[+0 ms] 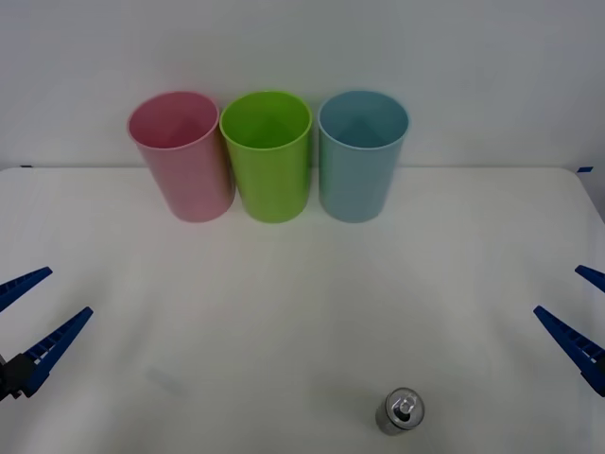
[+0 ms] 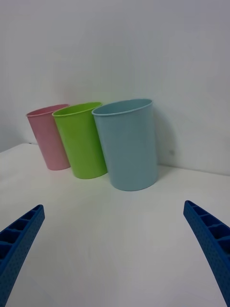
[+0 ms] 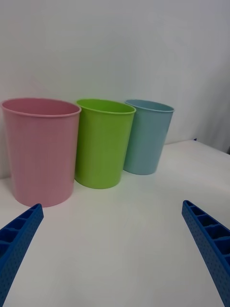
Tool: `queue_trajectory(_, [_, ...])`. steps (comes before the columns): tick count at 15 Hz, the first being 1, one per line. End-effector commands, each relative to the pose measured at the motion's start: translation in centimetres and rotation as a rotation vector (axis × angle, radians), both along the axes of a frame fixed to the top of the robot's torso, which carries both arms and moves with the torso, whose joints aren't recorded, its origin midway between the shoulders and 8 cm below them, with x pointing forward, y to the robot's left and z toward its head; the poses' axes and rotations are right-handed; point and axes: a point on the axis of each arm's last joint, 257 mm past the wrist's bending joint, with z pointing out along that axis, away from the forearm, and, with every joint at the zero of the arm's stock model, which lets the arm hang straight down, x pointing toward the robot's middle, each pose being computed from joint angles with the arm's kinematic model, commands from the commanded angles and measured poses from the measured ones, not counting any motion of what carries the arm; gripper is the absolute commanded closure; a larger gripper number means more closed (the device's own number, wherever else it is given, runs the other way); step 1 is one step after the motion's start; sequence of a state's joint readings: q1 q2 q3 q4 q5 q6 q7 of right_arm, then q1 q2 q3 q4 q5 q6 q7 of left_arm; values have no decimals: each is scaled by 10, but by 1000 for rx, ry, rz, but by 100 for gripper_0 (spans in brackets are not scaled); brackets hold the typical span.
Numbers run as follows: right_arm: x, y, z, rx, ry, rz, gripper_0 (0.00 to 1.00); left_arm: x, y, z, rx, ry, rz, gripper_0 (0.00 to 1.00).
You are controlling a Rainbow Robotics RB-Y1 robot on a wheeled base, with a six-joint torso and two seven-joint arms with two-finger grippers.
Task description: Grasp the object on the table and drop it into the matching bin: aluminum can to the light blue bin, PET bottle to the pink bin.
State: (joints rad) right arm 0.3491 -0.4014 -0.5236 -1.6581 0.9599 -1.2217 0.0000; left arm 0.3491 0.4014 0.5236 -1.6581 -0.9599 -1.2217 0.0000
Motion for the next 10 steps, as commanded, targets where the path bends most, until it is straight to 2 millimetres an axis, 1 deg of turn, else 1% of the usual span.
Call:
queue_trajectory(1, [0,0,0,0,0,0,0,0,0,0,0,0,0,0])
queue_trajectory(2, [-1,1,-5,24,9,-9,0,0,0,0,0,0,0,0])
queue_trajectory(7, [0,5,-3,38,2,-4,0,0,0,0,0,0,0,0])
queue_trajectory(10, [-12,8,-10,21,28,32,0,0,0,0,0,0,0,0])
